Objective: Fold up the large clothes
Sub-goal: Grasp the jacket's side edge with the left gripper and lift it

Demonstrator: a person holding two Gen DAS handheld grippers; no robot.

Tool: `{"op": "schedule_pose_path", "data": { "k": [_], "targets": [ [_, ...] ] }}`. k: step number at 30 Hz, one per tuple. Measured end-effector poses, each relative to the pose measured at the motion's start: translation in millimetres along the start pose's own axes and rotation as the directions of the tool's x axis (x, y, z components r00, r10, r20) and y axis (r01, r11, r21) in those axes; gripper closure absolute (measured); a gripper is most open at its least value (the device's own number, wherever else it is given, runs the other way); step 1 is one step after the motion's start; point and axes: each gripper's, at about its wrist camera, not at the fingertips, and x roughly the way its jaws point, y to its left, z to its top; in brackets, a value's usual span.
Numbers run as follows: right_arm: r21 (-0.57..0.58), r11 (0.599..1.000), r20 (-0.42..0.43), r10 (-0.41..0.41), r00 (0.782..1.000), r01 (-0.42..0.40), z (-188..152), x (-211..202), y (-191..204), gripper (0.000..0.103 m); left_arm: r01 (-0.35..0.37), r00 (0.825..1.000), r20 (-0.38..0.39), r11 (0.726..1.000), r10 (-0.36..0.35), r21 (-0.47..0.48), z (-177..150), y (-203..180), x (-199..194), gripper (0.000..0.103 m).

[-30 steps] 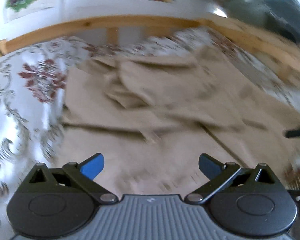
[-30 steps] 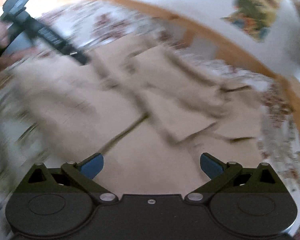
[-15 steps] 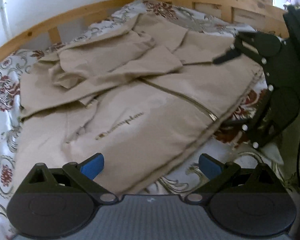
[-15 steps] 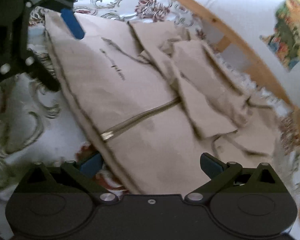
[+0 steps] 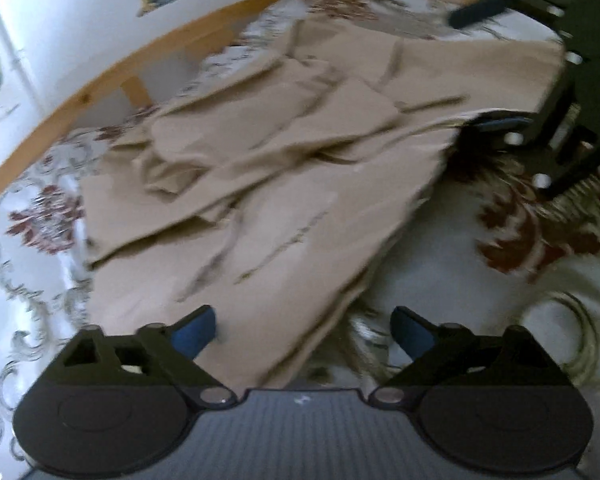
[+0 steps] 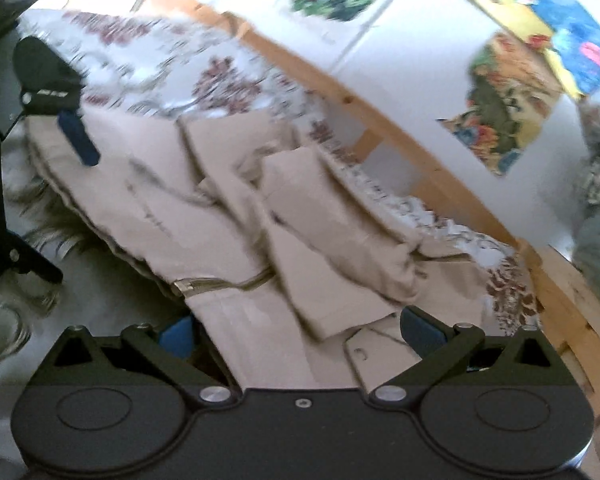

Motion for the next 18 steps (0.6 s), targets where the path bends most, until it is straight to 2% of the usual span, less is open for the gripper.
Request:
{"op": "schedule_pose_path", "data": {
  "k": [3,5,9,10,11,13,15,18],
  "targets": [
    [0.028,0.999,0.024,-0.032,0.999,0.031,0.6,-3.0,-4.8,0.001,-0.057,0.998,0.018,0.996,0.059,-0.062,1.0,16.7,-6.2,0.024],
    [0.035,0.998,0.035,-0.053,0.998,0.052,2.0,-4.0,-5.0,0.001,-0.083,0.996,0.022,0.992,0.086,-0.093,-0.6,27.0,-9.9,0.039],
    [0.05,0.997,0.047,-0.064,0.997,0.062,2.7,-4.2,-9.3,0.001,-0.105,0.994,0.018,0.988,0.107,-0.109,-4.1,37.6,-12.4,0.05],
    [0.052,0.997,0.047,-0.061,0.997,0.058,2.3,-4.2,-9.2,0.001,-0.097,0.995,-0.001,0.99,0.098,-0.106,-3.9,37.9,-10.1,0.056],
    [0.049,0.997,0.045,-0.054,0.997,0.052,2.0,-3.6,-9.1,0.001,-0.096,0.995,-0.029,0.99,0.093,-0.1,-3.5,37.9,-5.6,0.067],
    [0.037,0.998,0.04,-0.044,0.998,0.043,1.7,-2.8,-6.9,0.001,-0.116,0.991,-0.077,0.989,0.109,-0.09,-3.1,36.0,1.3,0.076],
    [0.015,1.0,0.024,-0.011,1.0,0.011,-0.2,-2.2,-2.7,0.001,-0.113,0.991,-0.09,0.984,0.102,-0.134,-2.6,41.7,3.2,0.082],
    [-0.022,0.997,-0.043,0.073,0.996,-0.074,-6.0,1.7,5.6,0.001,-0.093,0.995,-0.063,0.972,0.081,-0.214,1.9,55.7,-2.5,0.087]
  ]
}}
